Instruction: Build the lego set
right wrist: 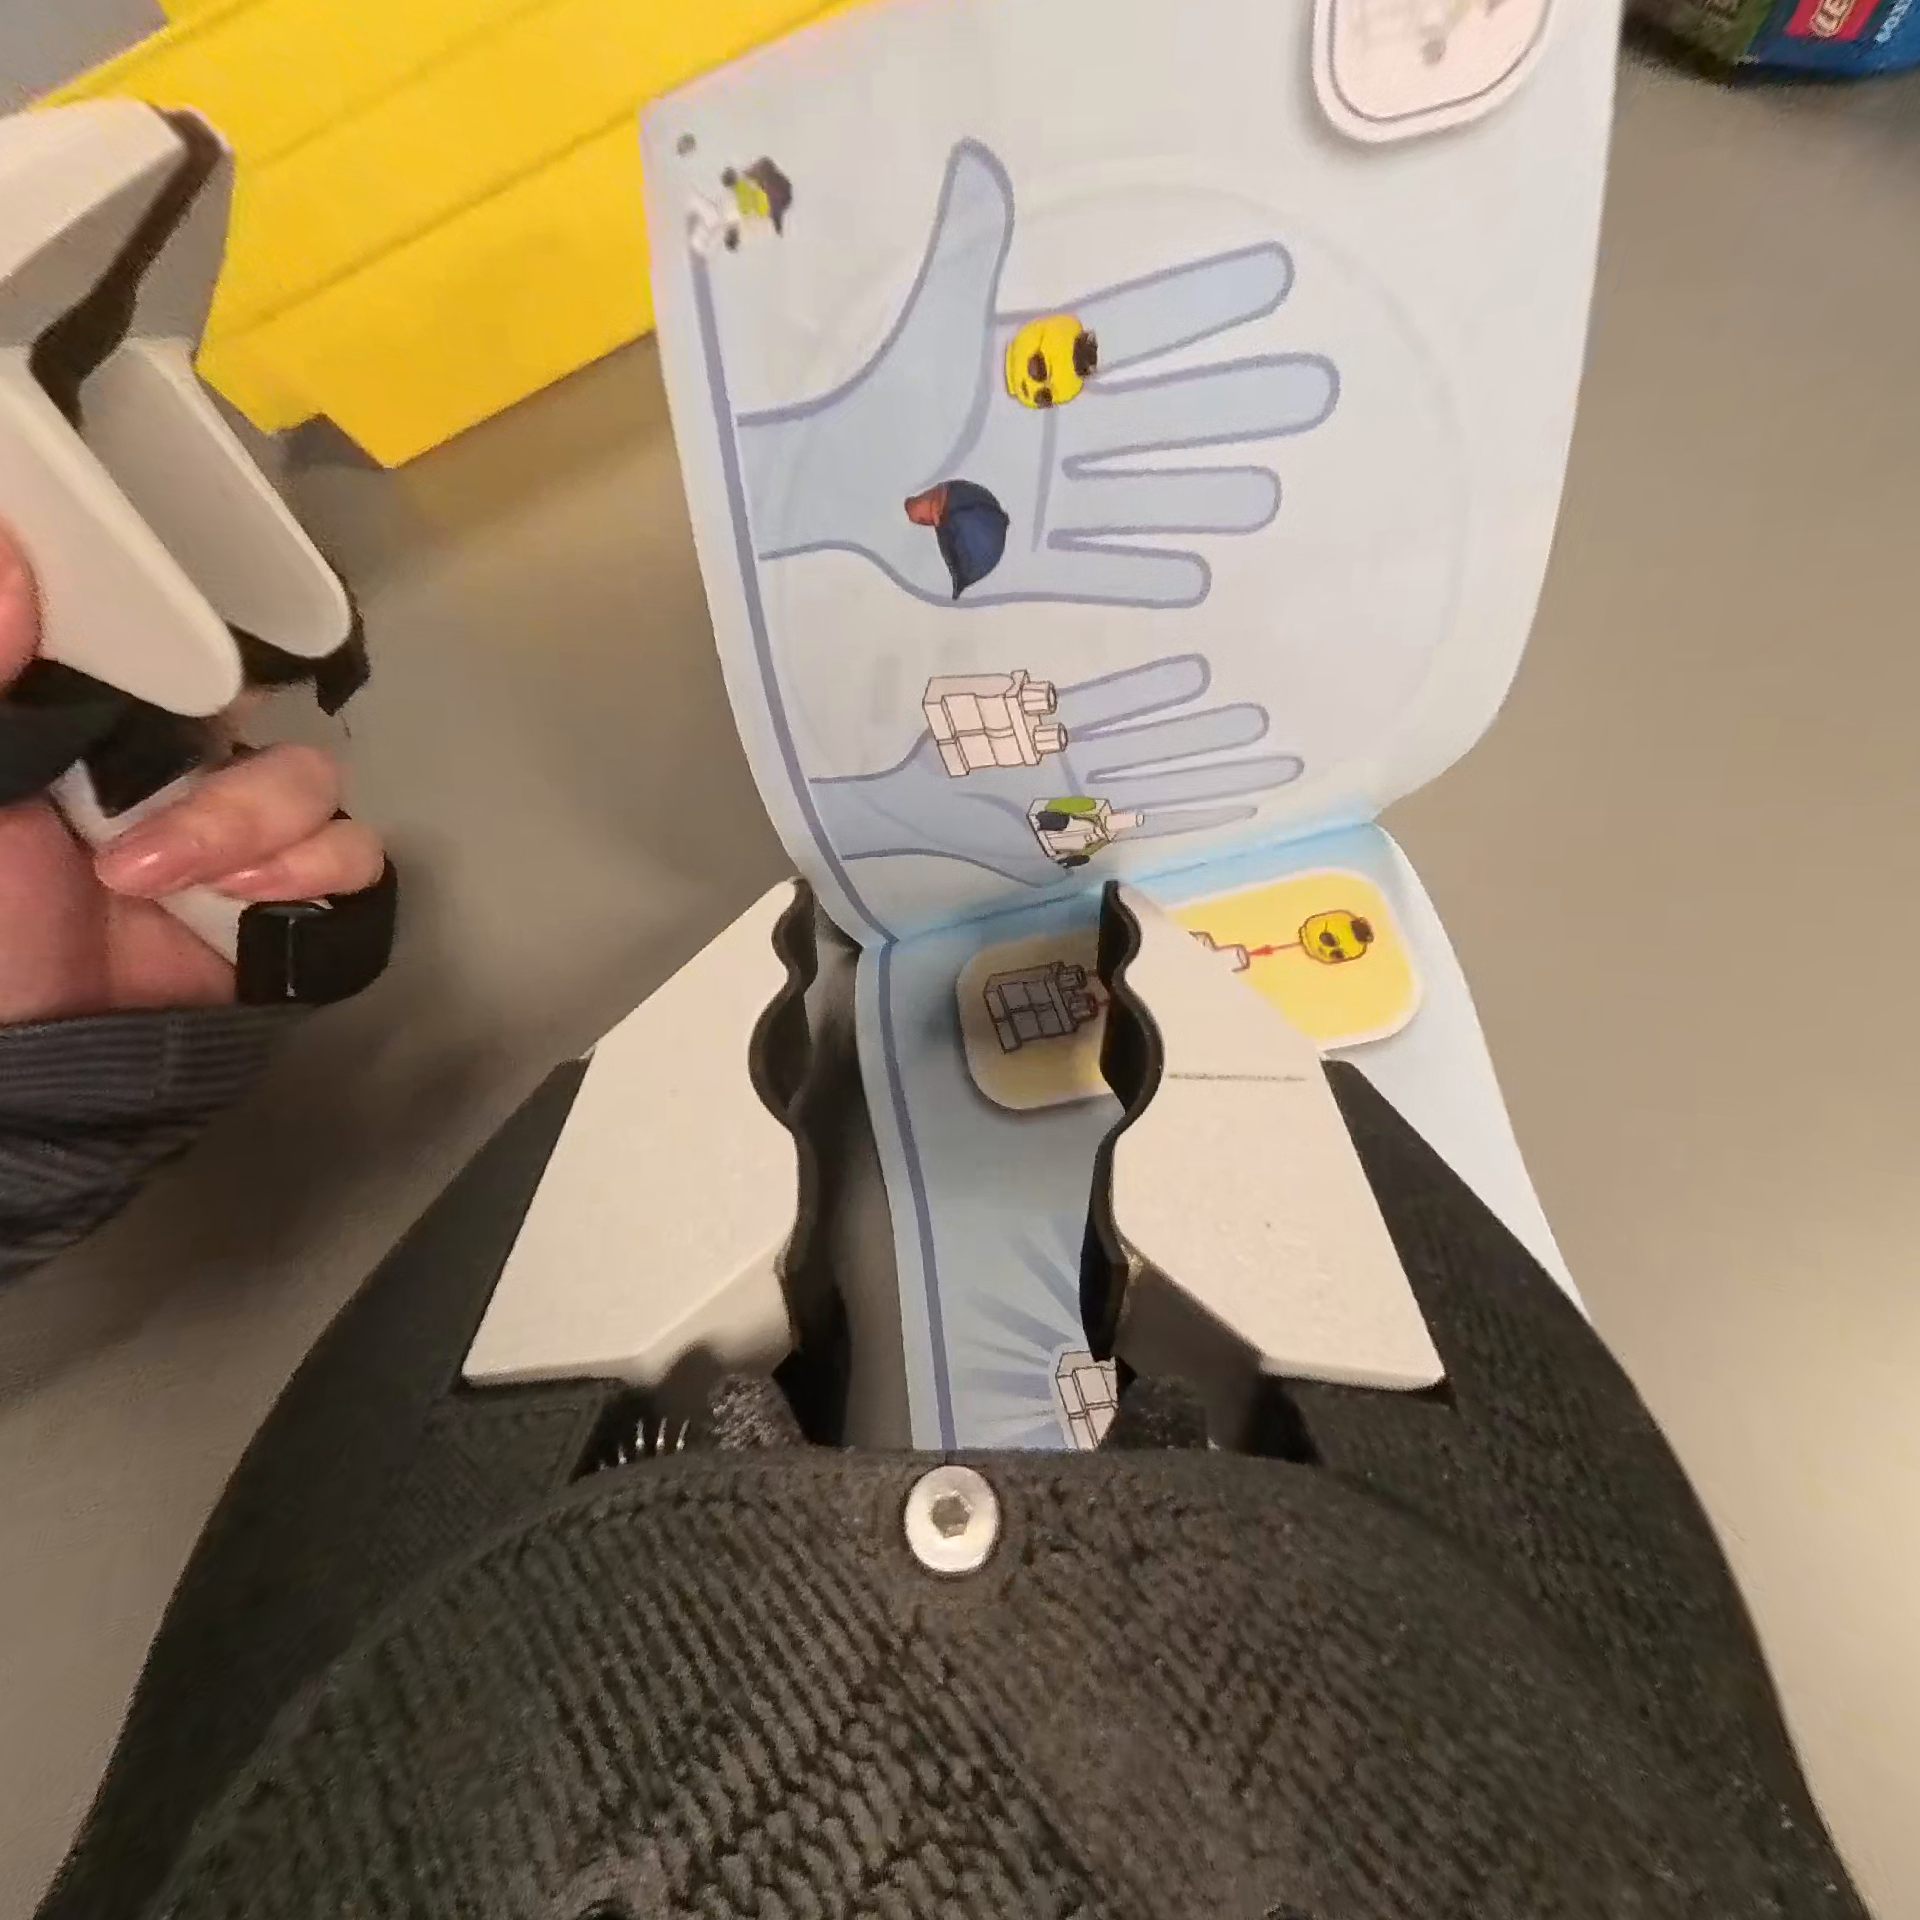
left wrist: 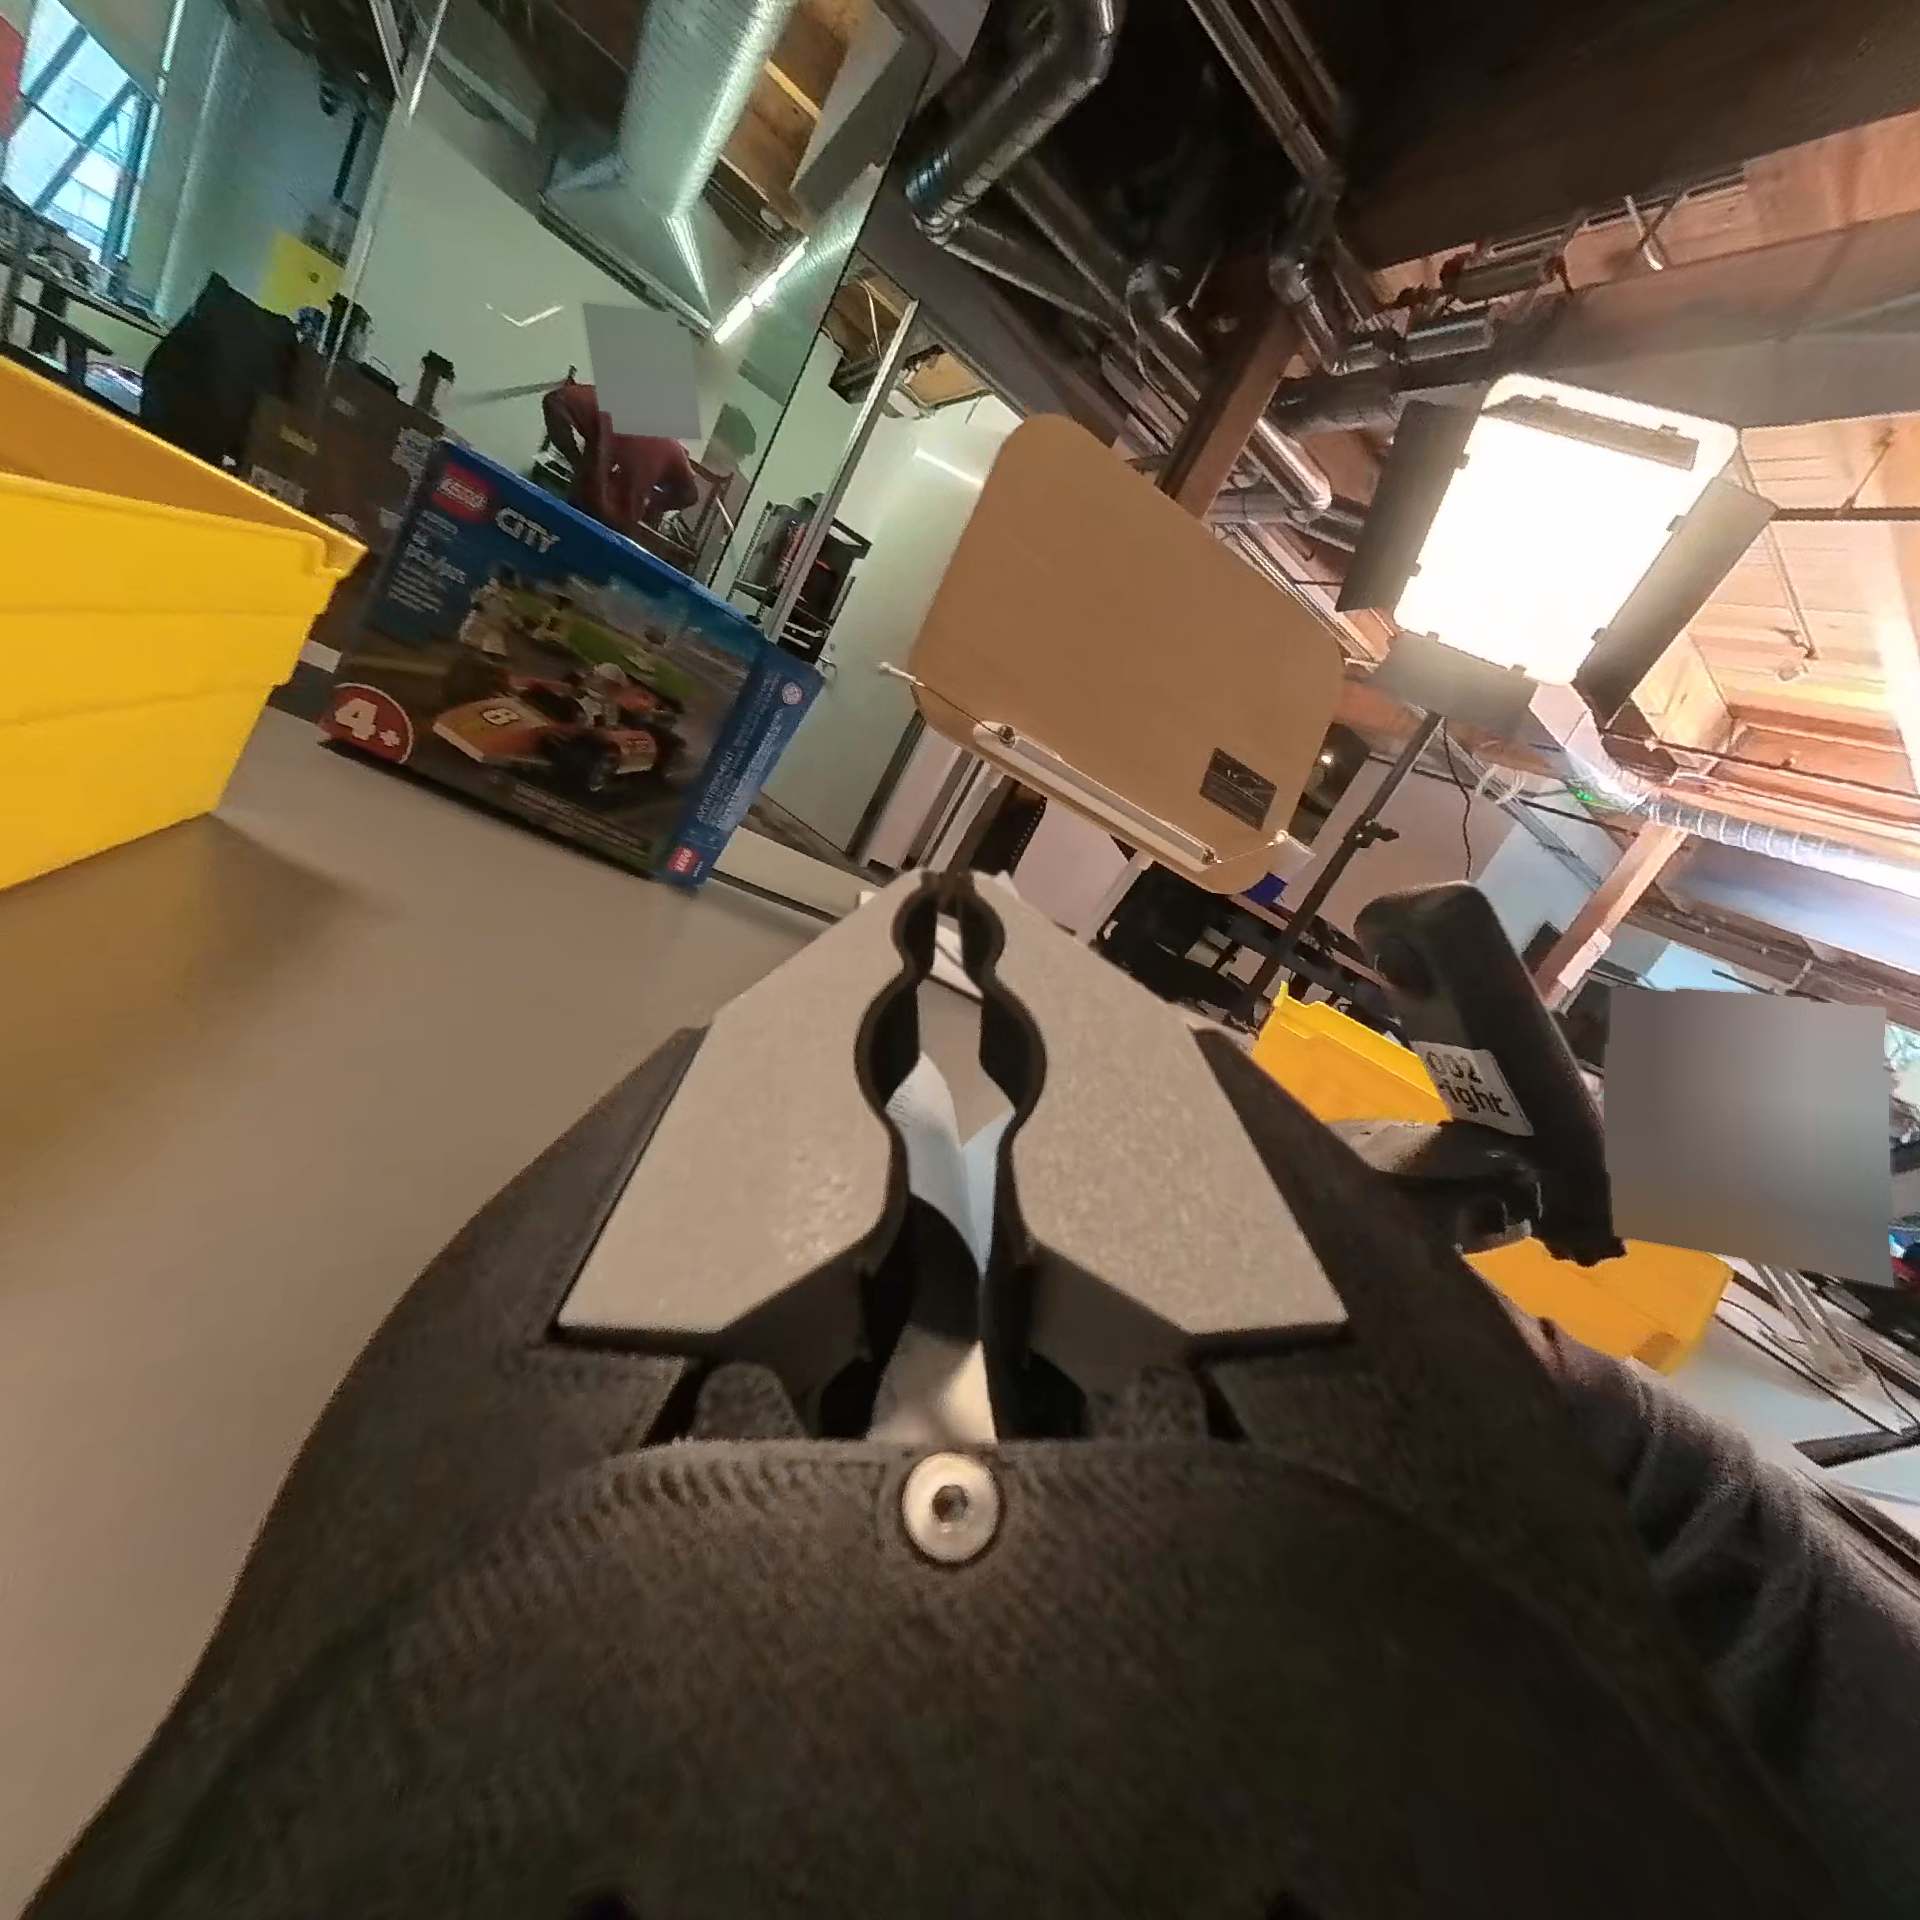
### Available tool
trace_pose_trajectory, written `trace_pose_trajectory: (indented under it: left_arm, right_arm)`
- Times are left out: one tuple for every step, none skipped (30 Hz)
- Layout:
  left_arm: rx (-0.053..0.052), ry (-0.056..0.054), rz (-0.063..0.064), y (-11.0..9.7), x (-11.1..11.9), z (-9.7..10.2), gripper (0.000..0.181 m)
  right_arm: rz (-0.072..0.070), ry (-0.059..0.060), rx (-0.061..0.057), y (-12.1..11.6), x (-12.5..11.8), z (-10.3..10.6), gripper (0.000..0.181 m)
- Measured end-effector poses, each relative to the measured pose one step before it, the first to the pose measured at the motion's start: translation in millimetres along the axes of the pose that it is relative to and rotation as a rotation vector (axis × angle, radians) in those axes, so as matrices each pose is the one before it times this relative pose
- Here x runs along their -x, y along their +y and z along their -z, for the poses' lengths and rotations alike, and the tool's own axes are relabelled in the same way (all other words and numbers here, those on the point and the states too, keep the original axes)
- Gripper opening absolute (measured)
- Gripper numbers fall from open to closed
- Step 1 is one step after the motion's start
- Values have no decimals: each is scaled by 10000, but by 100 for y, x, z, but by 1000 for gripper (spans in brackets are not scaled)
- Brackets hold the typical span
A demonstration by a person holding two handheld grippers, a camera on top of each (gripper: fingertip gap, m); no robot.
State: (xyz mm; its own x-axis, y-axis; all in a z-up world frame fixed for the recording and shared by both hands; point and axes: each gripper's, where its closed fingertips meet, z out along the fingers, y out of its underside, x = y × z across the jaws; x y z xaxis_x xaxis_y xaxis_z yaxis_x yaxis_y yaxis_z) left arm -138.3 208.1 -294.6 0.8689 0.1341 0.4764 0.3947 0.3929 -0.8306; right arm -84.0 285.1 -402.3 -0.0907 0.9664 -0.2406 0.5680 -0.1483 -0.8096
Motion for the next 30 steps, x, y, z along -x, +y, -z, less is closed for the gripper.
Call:
trace_pose_trajectory:
  left_arm:
    - [-57, -29, 30, -145, 116, 127, 1]
    - [-42, -23, 53, -125, 113, 100, 2]
    - [-39, -23, 57, -106, 113, 86, 3]
    - [-32, -15, 52, -84, 94, 76, 3]
    - [-13, -6, 43, -42, 61, 23, 4]
    - [30, 32, 33, 34, -29, -21, 6]
    - [125, 135, 1, 199, -228, -148, 13]
    - [297, 294, -26, 506, -497, -330, 24]
    - [454, 466, -33, 754, -809, -503, 35]
    - [561, 517, -121, 922, -926, -647, 42]
    - [577, 451, -235, 934, -884, -749, 52]
    - [504, 475, -346, 764, -979, -805, 63]
    - [531, 491, -452, 797, -1030, -842, 70]
    - [616, 542, -529, 887, -1097, -854, 74]
    - [617, 427, -526, 839, -910, -805, 75]
    - [458, 72, -501, 509, -384, -703, 75]
    - [240, -318, -480, 151, 210, -489, 73]
    - [71, -585, -369, -100, 687, -300, 67]
    - [-9, -718, -179, -177, 1001, -159, 59]
    - [-19, -520, -35, -149, 873, -134, 51]
    - [65, -174, 86, 10, 479, -170, 45]
    - [151, -72, 202, 173, 401, -169, 40]
    - [137, 45, 205, 230, 262, -115, 32]
    - [97, 303, 159, 248, -72, -30, 17]
    - [104, 354, 240, 261, -114, 71, 3]
    - [150, 47, 416, 299, 307, 158, 0]
    - [177, -269, 455, 308, 756, 262, 0]
    - [203, -368, 382, 331, 898, 364, 0]
    - [214, -282, 344, 317, 760, 417, 0]
    - [202, -85, 354, 280, 457, 461, 0]
  right_arm:
    - [-39, -29, -33, -36, -7, 26, 53]
    - [-33, -30, -44, -25, 1, 36, 54]
    - [-31, -27, -30, -29, 5, 25, 53]
    - [-26, -20, -13, -5, 7, 11, 53]
    - [-18, -19, -8, -2, 8, 4, 53]
    - [-21, -16, -11, -9, -3, 4, 53]
    - [-25, -15, -7, -2, -1, 7, 53]
    - [-28, -13, -10, -9, -13, 7, 53]
    - [-27, -9, -6, -1, -8, 8, 53]
    - [-19, -14, -4, -5, -8, 1, 53]
    - [-15, -9, -4, 4, 2, 5, 53]
    - [-13, -6, -2, -8, -11, 6, 52]
    - [-4, -11, 0, 6, 5, -3, 53]
    - [-1, -8, -1, -3, 2, 2, 53]
    - [-2, -5, -3, 2, 9, 6, 53]
    - [1, -14, -1, 5, 20, 8, 52]
    - [-2, -28, 0, 12, 30, 6, 53]
    - [-4, -37, -2, 4, 37, 20, 52]
    - [-1, -43, 0, 8, 44, 22, 52]
    - [11, -33, 0, 19, 50, 22, 52]
    - [24, -19, 5, 24, 40, 13, 52]
    - [37, -18, 15, 29, 61, 9, 52]
    - [44, -26, 22, 52, 65, 17, 53]
    - [36, -35, 20, 46, 64, 21, 53]
    - [27, -55, 15, 50, 65, 52, 53]
    - [28, -84, 27, 81, 75, 80, 53]
    - [39, -121, 27, 78, 87, 112, 53]
    - [59, -164, 44, 127, 110, 161, 54]
    - [87, -170, 63, 181, 89, 222, 53]
    - [94, -170, 61, 191, 70, 268, 53]
